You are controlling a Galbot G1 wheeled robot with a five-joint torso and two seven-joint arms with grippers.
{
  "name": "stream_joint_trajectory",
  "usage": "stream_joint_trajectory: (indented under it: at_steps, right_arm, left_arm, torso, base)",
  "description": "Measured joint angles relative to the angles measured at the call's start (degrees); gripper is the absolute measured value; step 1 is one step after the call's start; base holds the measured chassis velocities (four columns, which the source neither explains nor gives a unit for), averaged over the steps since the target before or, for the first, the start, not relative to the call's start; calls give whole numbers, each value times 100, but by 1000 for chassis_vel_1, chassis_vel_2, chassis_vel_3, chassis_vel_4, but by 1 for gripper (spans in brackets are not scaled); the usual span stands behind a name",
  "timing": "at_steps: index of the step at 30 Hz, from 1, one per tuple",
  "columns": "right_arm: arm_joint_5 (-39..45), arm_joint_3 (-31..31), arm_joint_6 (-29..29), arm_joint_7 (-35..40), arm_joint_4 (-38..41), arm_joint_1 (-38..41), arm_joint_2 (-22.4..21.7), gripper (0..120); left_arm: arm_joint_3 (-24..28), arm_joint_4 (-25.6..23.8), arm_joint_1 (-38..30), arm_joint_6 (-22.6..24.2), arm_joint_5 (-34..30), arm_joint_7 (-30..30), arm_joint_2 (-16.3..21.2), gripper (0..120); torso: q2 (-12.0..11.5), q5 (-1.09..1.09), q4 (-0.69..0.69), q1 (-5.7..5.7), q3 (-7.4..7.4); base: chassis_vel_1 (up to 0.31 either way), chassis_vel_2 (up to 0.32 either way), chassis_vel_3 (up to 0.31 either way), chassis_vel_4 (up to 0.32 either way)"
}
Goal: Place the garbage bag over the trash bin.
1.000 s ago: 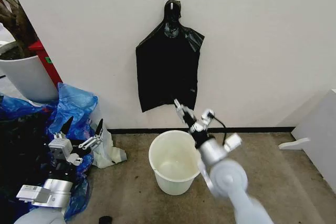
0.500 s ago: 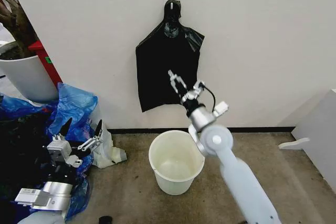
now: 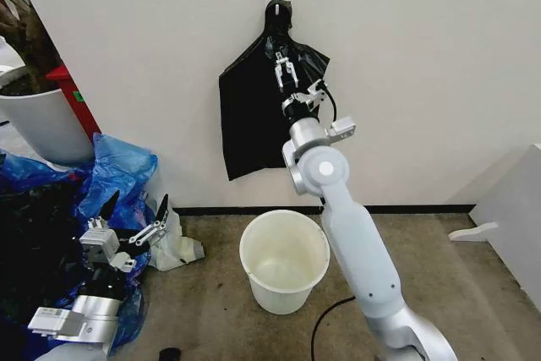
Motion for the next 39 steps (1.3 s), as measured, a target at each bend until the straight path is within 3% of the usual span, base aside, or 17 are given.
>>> stream_joint_trajectory:
  at_steps: [39]
  right_arm:
    - [29,-194,-60,73,-386,705,46,99]
  left_arm:
    - [-12,-322,239,0,342,54,-390,100]
  torso:
    - [1,0,0,0,-1]
  base:
    - [0,0,0,0]
